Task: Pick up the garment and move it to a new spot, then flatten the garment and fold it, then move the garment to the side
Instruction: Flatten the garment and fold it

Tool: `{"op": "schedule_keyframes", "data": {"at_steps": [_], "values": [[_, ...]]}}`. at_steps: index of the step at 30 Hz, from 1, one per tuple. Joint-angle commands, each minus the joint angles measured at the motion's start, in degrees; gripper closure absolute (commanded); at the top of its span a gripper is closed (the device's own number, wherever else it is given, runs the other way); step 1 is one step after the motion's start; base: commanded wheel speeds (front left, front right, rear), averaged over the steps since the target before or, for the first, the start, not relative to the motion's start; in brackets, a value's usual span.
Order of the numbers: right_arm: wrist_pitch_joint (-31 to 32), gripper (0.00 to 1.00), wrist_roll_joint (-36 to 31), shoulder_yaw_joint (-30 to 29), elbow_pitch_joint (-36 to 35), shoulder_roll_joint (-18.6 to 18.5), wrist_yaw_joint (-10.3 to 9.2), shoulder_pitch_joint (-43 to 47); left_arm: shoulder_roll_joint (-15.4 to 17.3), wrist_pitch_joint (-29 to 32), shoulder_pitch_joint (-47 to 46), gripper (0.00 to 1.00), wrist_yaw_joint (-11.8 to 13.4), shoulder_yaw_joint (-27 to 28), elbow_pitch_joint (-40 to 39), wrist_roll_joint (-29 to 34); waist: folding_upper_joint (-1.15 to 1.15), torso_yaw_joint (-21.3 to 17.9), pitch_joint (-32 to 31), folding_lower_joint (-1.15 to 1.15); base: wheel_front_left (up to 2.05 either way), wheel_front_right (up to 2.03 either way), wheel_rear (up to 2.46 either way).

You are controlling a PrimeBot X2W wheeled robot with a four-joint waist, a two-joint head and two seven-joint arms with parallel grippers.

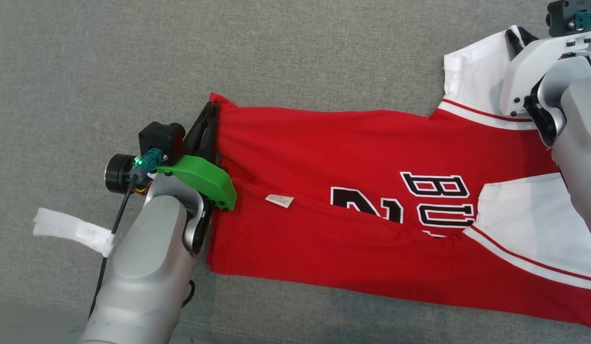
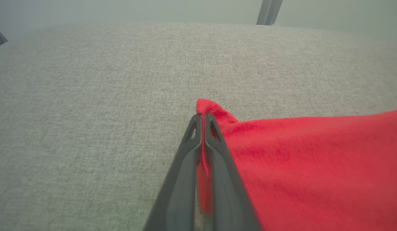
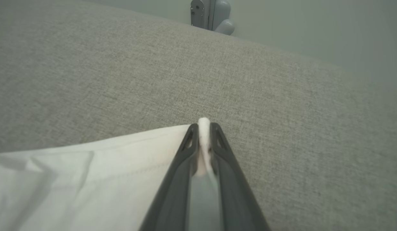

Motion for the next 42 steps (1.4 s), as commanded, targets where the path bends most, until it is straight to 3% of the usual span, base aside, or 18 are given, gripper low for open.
{"op": "schedule_keyframes", "data": {"at_steps": [1,8,14,20,31,42], "values": [[-1.2,1.0,0.4,0.0,1.3,-0.3,-0.15,1.0,0.3,0.0,-0.4,1.0,0.6,0.0,0.2,0.0,0.0,-0.4,-0.4,0.0,0.0,0.0,0.0],[-11.6,1.0,-0.5,-2.4,2.6,-0.2,-0.13,0.2,0.3,0.0,1.4,1.0,0.7,3.0,0.0,1.8,0.0,-2.8,-3.7,0.0,0.0,0.0,0.0],[-14.8,1.0,0.5,-4.7,0.3,1.6,-0.13,2.9,1.2,0.0,3.8,1.0,0.1,6.3,-2.2,4.5,0.0,-6.0,-7.6,0.0,0.0,0.0,0.0],[-14.9,1.0,2.0,-8.8,-10.6,1.0,-0.13,12.2,1.6,0.0,9.5,1.0,-1.0,9.1,-5.6,6.9,0.0,-8.6,-12.6,0.0,0.0,0.0,0.0],[-15.0,1.0,5.2,-15.1,-28.9,1.9,-0.12,38.5,0.9,0.0,26.3,1.0,-2.5,13.7,-13.6,9.4,0.0,-11.6,-21.3,0.0,0.0,0.0,0.0],[-15.0,1.0,6.5,-19.8,-34.3,6.3,-0.12,53.6,0.3,0.0,35.4,1.0,-2.6,16.0,-12.1,9.0,0.0,-12.9,-24.3,0.0,0.0,0.0,0.0]]}}
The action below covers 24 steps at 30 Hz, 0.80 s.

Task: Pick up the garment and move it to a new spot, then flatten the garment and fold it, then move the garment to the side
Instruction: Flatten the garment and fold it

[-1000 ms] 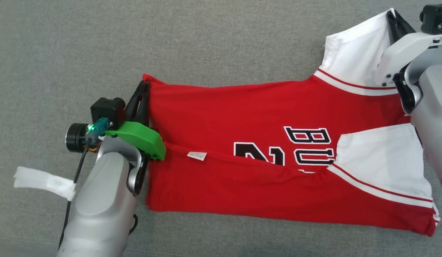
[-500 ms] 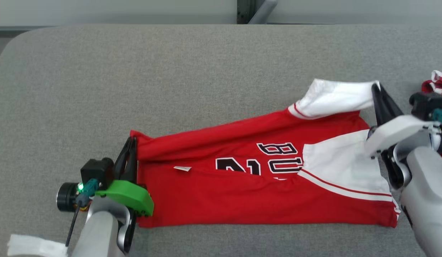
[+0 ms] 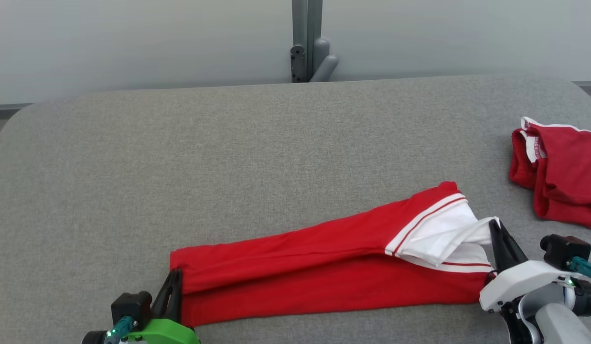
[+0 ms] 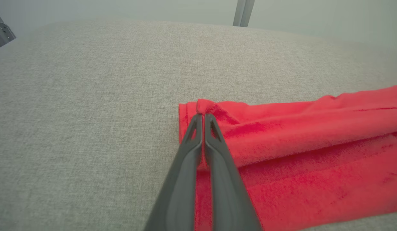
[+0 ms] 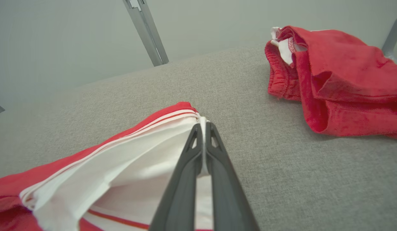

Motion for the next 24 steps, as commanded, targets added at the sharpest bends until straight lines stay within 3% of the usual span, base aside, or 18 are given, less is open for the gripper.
{"op": "schedule_keyframes", "data": {"at_steps": [1,5,6,7,8,16,24], "values": [[-0.1,1.0,0.1,-0.2,-0.5,0.2,-0.09,1.2,0.2,0.0,0.8,1.0,0.2,0.7,0.2,-0.1,0.0,-0.6,-0.6,0.0,0.0,0.0,0.0],[-0.1,1.0,-0.8,0.0,-0.1,0.9,-0.09,2.9,0.2,0.0,1.5,1.0,0.3,2.2,1.5,0.2,0.0,-1.1,-0.7,0.0,0.0,0.0,0.0],[-0.1,0.63,-1.5,-0.3,2.1,0.8,-0.1,3.3,0.2,0.0,1.5,0.86,0.3,2.7,2.2,0.6,0.0,-1.3,-0.6,0.0,0.0,0.0,0.0],[-0.1,0.0,-1.8,-0.8,2.3,0.7,-0.1,2.9,0.2,0.0,1.4,0.51,0.4,2.8,2.5,0.7,0.0,-1.3,-0.5,0.0,0.0,0.0,0.0],[-0.1,0.0,-2.1,-1.3,2.6,0.7,-0.1,2.4,0.2,0.0,1.4,0.0,0.6,3.0,2.5,0.3,0.0,-1.3,-0.4,0.0,0.0,0.0,0.0],[-0.1,0.0,-4.7,-3.7,1.6,1.4,-0.09,1.1,0.2,0.0,4.9,0.0,3.6,3.6,-2.4,-0.3,0.0,0.2,0.2,0.0,0.0,0.0,0.0],[0.2,0.0,-6.4,-0.7,7.8,0.9,-0.09,-1.9,0.2,0.0,5.9,0.0,4.4,1.9,-3.2,0.4,0.0,3.3,1.0,0.0,0.0,0.0,0.0]]}}
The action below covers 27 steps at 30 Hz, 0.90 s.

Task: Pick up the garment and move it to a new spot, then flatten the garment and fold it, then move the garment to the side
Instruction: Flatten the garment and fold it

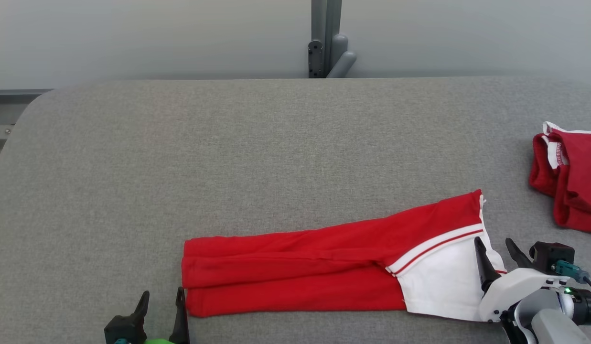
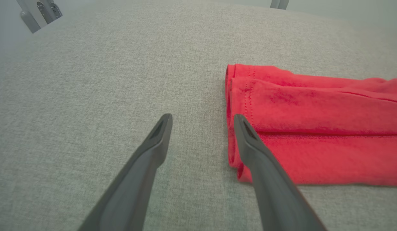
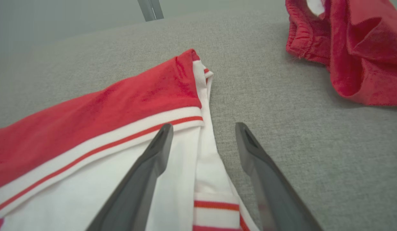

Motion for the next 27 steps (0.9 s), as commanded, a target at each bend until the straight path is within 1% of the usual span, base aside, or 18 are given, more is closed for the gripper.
{"op": "schedule_keyframes", "data": {"at_steps": [1,3,5,9,10,11,12,14,16,19,21,23,25,27], "values": [[0.4,0.0,-0.7,-0.1,2.1,-0.6,-0.09,-1.2,0.2,0.0,0.5,0.0,0.2,-0.4,0.1,0.4,0.0,1.5,0.6,0.0,0.0,0.0,0.0],[1.3,0.0,-2.5,-0.1,5.6,-1.3,-0.09,-2.5,0.2,0.0,0.1,0.0,0.1,-0.8,0.3,0.4,0.0,2.2,0.9,0.0,0.0,0.0,0.0],[2.3,0.0,-2.3,0.3,8.3,-0.4,-0.08,-3.8,0.2,0.0,-0.3,0.0,0.1,-1.1,0.4,0.4,0.0,2.8,1.4,0.0,0.0,0.0,0.0],[5.1,0.0,-1.0,3.3,12.4,0.5,-0.03,-4.5,0.2,0.0,-0.6,0.0,0.3,-1.5,0.4,0.1,0.0,3.4,1.9,0.0,0.0,0.0,0.0],[5.8,0.09,-0.2,4.4,13.0,0.9,-0.02,-4.3,0.2,0.0,-0.7,0.0,0.3,-1.5,0.5,0.1,0.0,3.4,2.0,0.0,0.0,0.0,0.0],[6.0,0.28,1.0,4.8,13.4,1.2,-0.02,-4.2,0.2,0.0,-0.8,0.0,0.3,-1.5,0.5,0.0,0.0,3.5,2.0,0.0,0.0,0.0,0.0],[5.9,1.0,1.7,5.3,13.7,1.2,0.01,-4.2,0.3,0.0,-0.9,0.0,0.4,-1.5,0.4,0.0,0.0,3.5,2.1,0.0,0.0,0.0,0.0],[4.8,1.0,3.5,5.6,13.9,0.7,0.01,-4.3,0.2,0.0,-1.0,0.0,0.4,-1.4,0.3,0.0,0.0,3.3,2.2,0.0,0.0,0.0,0.0],[3.4,1.0,4.6,5.0,14.1,-0.6,-0.12,-4.8,0.2,0.0,-1.1,0.0,0.5,-1.5,0.2,-0.1,0.0,2.9,2.1,0.0,0.0,0.0,0.0],[1.2,1.0,5.1,2.3,14.6,-2.8,-0.19,-6.0,0.2,0.0,-1.3,0.0,0.5,-1.9,0.0,-0.2,0.0,2.3,1.9,0.0,0.0,0.0,0.0],[0.2,1.0,4.7,-0.1,14.7,-3.4,-0.16,-6.7,0.2,0.0,-1.3,0.0,0.4,-2.3,-0.1,-0.3,0.0,1.9,1.7,0.0,0.0,0.0,0.0],[-0.2,1.0,3.8,-2.4,14.0,-3.1,-0.11,-7.3,0.2,0.0,-1.4,0.0,0.3,-2.7,0.0,-0.4,0.0,1.6,1.5,0.0,0.0,0.0,0.0],[-0.2,1.0,3.1,-4.5,10.9,-2.2,-0.1,-6.7,0.2,0.0,-1.3,0.0,0.2,-3.2,0.3,-0.6,0.0,1.2,1.2,0.0,0.0,0.0,0.0],[-0.1,1.0,2.8,-5.0,7.1,-0.4,-0.09,-4.7,0.2,0.0,-1.0,0.0,0.2,-3.5,0.4,-0.7,0.0,0.7,0.8,0.0,0.0,0.0,0.0]]}}
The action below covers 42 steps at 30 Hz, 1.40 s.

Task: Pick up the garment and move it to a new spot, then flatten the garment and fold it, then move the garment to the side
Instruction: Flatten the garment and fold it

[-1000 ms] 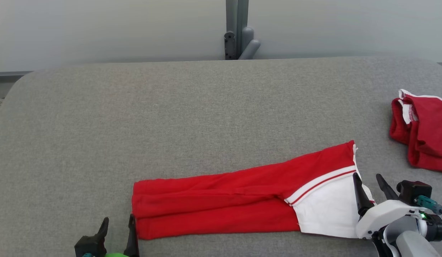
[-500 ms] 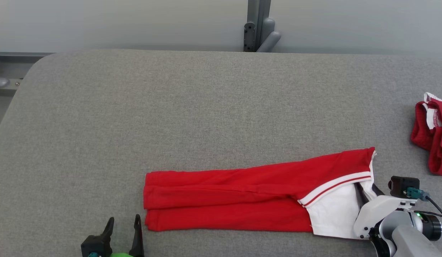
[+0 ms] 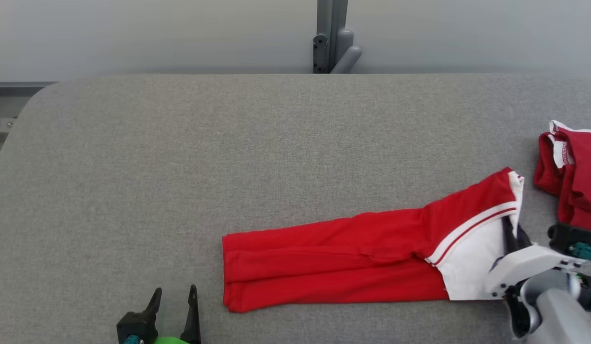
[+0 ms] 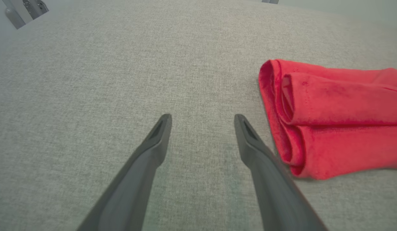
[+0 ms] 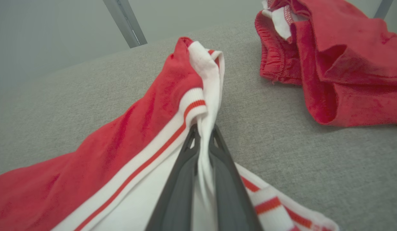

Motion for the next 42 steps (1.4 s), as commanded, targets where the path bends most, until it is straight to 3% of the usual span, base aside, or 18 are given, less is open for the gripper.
{"op": "schedule_keyframes", "data": {"at_steps": [1,8,15,22,30,31,32,38,42], "values": [[-0.2,1.0,0.1,0.9,-3.0,2.0,-0.09,2.6,0.3,0.0,0.0,0.0,0.1,-0.4,0.2,-0.5,0.0,-0.7,-0.6,0.0,0.0,0.0,0.0],[1.7,1.0,7.0,15.7,-14.7,5.1,-0.06,8.0,0.2,0.0,1.2,0.0,-0.3,-1.6,0.9,-0.7,0.0,-1.7,-2.3,0.0,0.0,0.0,0.0],[5.4,1.0,14.3,27.9,-21.8,6.8,-0.05,9.0,0.2,0.0,0.1,0.0,-1.0,-4.1,1.5,0.1,0.0,1.0,-3.2,0.0,0.0,0.0,0.0],[5.4,1.0,18.3,37.0,-21.0,9.6,-0.05,3.5,0.2,0.0,-0.7,0.0,-1.5,-6.3,1.9,0.8,0.0,6.9,-2.7,0.0,0.0,0.0,0.0],[3.2,1.0,21.8,43.5,-14.2,9.9,-0.05,-3.9,0.2,0.0,-1.9,0.0,-1.5,-9.2,2.1,0.2,0.0,14.2,-1.0,0.0,0.0,0.0,0.0],[2.8,0.08,22.7,44.0,-13.5,9.9,-0.05,-4.6,0.2,0.0,-1.9,0.0,-1.3,-9.4,2.1,0.3,0.0,14.7,-0.9,0.0,0.0,0.0,0.0],[2.3,0.0,23.4,44.5,-12.9,9.9,-0.05,-5.3,0.2,0.0,-2.1,0.0,-1.1,-9.4,2.0,0.2,0.0,15.0,-0.7,0.0,0.0,0.0,0.0],[-0.1,0.0,21.9,43.3,-7.9,9.9,-0.06,-7.9,0.2,0.0,-2.0,0.0,0.1,-8.3,1.2,-0.4,0.0,13.7,-0.9,0.0,0.0,0.0,0.0],[-0.2,0.0,14.8,35.2,-7.3,9.5,-0.06,-7.2,0.2,0.0,-1.7,0.0,0.7,-6.8,-0.2,-0.4,0.0,10.5,-1.2,0.0,0.0,0.0,0.0]]}}
